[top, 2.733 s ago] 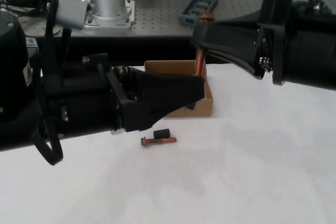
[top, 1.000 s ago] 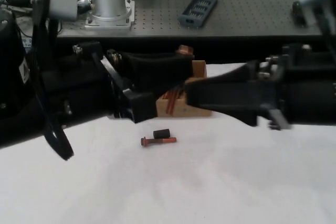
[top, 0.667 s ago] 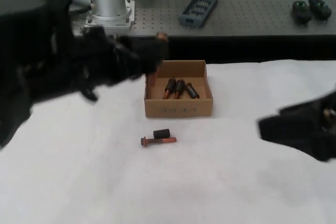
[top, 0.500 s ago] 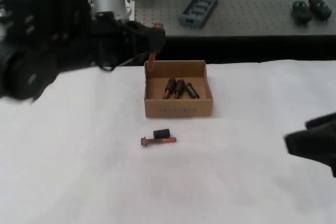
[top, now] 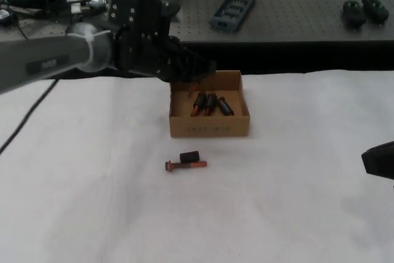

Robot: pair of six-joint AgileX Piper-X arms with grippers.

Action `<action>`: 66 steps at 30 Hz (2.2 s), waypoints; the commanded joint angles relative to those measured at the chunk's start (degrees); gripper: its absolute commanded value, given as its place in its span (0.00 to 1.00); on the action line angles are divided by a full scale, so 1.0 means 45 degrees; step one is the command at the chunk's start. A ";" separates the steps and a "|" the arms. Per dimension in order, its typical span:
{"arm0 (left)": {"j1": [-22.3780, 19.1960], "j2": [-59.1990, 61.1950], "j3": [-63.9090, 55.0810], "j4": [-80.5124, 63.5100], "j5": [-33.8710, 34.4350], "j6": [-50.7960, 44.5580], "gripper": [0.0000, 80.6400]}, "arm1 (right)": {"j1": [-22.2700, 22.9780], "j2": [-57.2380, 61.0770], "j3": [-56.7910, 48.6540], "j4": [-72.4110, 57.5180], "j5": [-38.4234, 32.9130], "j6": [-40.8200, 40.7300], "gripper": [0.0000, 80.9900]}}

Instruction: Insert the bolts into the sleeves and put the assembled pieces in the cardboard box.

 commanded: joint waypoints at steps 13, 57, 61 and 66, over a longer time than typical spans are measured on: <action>-0.0009 0.0905 -0.0813 0.1154 -0.0662 0.0501 0.52 | -0.0056 -0.0080 0.0034 -0.0263 -0.0051 -0.0119 0.03; 0.0324 -0.9643 0.6008 1.0766 0.1651 0.3450 0.01 | -0.0023 -0.0080 0.0034 0.0621 -0.0125 -0.0094 0.03; 0.0324 -1.1885 0.8938 0.9532 0.1674 0.2692 0.01 | -0.0023 -0.0080 0.0034 0.0621 -0.0125 -0.0094 0.03; 0.0324 -1.4666 1.1432 0.8452 0.1744 0.2385 0.01 | -0.0023 -0.0080 0.0034 0.0621 -0.0125 -0.0094 0.03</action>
